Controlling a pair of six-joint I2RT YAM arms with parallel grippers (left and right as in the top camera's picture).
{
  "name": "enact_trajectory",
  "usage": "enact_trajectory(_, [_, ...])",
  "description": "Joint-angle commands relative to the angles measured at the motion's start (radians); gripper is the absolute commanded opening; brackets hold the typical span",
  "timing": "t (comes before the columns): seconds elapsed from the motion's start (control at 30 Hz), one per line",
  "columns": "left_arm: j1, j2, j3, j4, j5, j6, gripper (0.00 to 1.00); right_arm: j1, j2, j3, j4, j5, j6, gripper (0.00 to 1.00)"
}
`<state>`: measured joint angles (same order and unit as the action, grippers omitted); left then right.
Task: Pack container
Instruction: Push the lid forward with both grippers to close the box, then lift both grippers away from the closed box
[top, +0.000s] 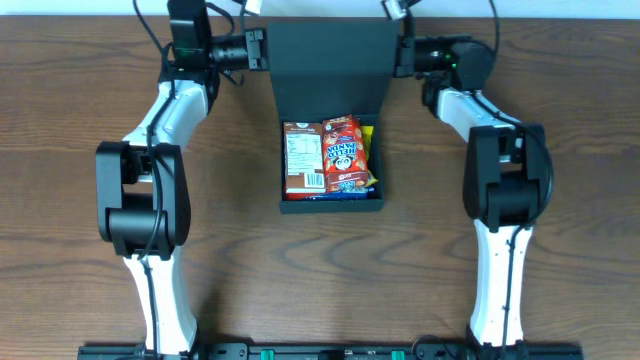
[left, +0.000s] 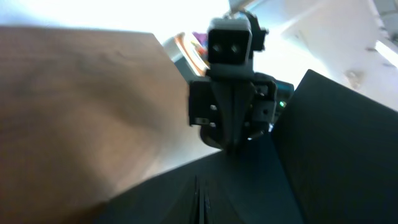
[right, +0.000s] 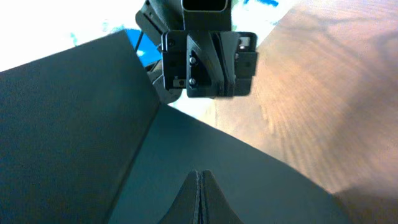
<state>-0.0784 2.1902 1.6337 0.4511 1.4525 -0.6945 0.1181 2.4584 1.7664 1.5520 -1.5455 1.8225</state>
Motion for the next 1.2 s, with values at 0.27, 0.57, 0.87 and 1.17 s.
enact_trajectory(0.27, [-0.013,-0.128,0.02,0.077,0.088,-0.04,0.06,-0.011,-0.167,0.006,0.023,-0.011,-0.023,0.02])
enact_trajectory(0.57, [-0.004,-0.196,0.02,0.108,0.072,-0.071,0.06,-0.088,-0.31,0.006,0.022,-0.011,-0.038,0.02])
enact_trajectory(0.87, [0.01,-0.216,0.02,-0.024,-0.273,-0.01,0.06,-0.164,-0.312,0.006,-0.45,-0.011,-0.621,0.02])
enact_trajectory(1.17, [-0.005,-0.216,0.02,-0.596,-0.867,0.165,0.06,-0.174,-0.307,0.006,-1.719,0.671,-1.529,0.02])
